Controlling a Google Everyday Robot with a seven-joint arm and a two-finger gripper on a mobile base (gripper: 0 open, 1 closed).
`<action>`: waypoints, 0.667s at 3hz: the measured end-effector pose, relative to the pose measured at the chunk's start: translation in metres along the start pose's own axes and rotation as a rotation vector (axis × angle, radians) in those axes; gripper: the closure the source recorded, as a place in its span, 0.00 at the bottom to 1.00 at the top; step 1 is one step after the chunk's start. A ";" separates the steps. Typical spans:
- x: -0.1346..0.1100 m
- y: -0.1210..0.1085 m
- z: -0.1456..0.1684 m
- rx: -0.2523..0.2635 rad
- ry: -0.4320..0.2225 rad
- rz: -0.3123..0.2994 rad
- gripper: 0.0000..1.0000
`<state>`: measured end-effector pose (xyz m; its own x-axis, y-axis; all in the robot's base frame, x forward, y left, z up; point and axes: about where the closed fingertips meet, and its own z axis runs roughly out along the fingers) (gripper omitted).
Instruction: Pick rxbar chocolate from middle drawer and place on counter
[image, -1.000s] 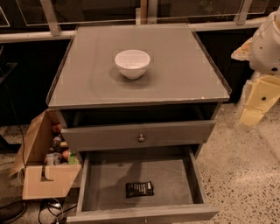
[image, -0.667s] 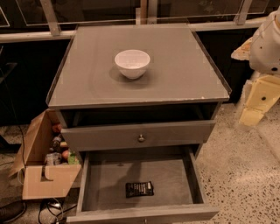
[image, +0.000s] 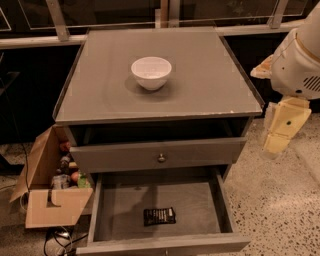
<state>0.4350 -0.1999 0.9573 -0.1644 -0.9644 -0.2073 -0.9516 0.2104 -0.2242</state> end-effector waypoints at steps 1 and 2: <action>-0.007 0.013 0.014 -0.022 -0.031 -0.011 0.00; -0.015 0.031 0.040 -0.057 -0.060 -0.031 0.00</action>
Offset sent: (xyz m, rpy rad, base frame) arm -0.0264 0.0435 -0.0769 0.0942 0.0798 0.0936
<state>0.4186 -0.1728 0.9158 -0.1202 -0.9586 -0.2583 -0.9695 0.1693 -0.1772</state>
